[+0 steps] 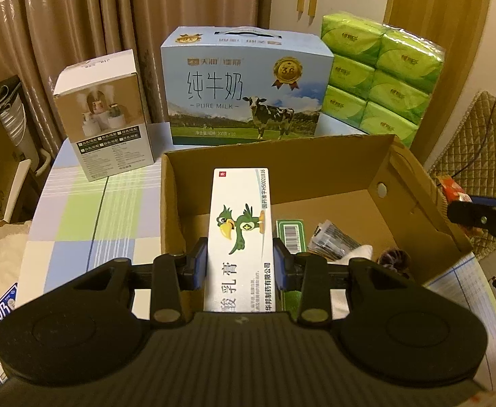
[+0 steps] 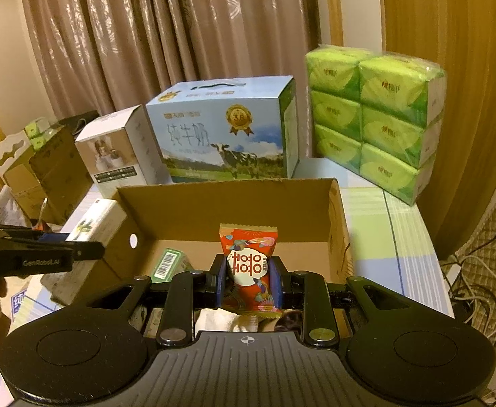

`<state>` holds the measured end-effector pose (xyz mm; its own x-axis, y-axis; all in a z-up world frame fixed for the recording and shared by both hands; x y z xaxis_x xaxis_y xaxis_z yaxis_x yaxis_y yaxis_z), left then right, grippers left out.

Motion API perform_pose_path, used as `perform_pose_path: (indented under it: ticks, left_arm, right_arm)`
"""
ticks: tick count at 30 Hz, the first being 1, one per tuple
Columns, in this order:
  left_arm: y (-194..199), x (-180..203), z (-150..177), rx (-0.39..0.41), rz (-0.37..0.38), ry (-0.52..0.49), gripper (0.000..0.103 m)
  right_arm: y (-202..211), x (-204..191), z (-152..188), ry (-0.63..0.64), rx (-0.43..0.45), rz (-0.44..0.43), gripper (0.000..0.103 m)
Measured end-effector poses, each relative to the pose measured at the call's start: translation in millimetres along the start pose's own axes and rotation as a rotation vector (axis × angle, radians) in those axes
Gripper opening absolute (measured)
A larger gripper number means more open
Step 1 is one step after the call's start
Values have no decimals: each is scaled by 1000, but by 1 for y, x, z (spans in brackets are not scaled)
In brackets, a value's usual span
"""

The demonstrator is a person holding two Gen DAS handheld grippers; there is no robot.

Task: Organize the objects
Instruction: 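Open both grippers to drop the medicine box and candy into the box, then withdraw both tools from the box back toward the table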

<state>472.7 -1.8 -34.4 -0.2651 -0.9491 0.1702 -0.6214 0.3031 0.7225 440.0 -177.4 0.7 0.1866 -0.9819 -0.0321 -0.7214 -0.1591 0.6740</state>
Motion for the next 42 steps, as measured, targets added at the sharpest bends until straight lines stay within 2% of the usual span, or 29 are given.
perform_pose_path:
  ticks: [5, 15, 20, 22, 23, 24, 29, 37, 42]
  left_arm:
    - [-10, -5, -2, 16, 1, 21, 37]
    - [6, 0, -1, 36, 15, -3, 38]
    - [11, -1, -1, 50, 21, 1, 38]
    - [13, -1, 0, 54, 23, 5, 38]
    - [14, -2, 1, 56, 24, 7, 38]
    - [15, -2, 3, 57, 24, 9, 39]
    - [25, -4, 14, 69, 33, 22, 40]
    - [52, 2, 44, 93, 41, 48, 48]
    - [76, 13, 67, 105, 36, 66, 60]
  right_arm:
    - [-5, 1, 4, 2, -13, 0, 23]
    - [-12, 0, 6, 0, -29, 2, 23]
    - [-17, -4, -3, -10, -4, -11, 24]
    - [-20, -4, -8, -33, 23, -50, 43]
    - [-21, -3, -10, -56, 29, -59, 70]
    - [-21, -1, -10, -83, 40, -63, 75]
    - [-14, 4, -3, -87, 38, -59, 75]
    - [18, 20, 33, -108, 14, -42, 75]
    - [54, 23, 60, -92, 23, -28, 76]
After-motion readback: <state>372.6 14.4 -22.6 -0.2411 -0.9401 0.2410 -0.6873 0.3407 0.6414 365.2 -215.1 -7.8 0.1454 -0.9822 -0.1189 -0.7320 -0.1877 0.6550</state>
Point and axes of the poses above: each gripper's, at about its wrist camera, not at the fingertips, and y roughly against the way its jaws point, x to its right, z to its underside, the point moved 7 cm from there along -y, roughly the way its jaws point, and after that the axes turned 11 degrees about z, right-handed, at the moved point
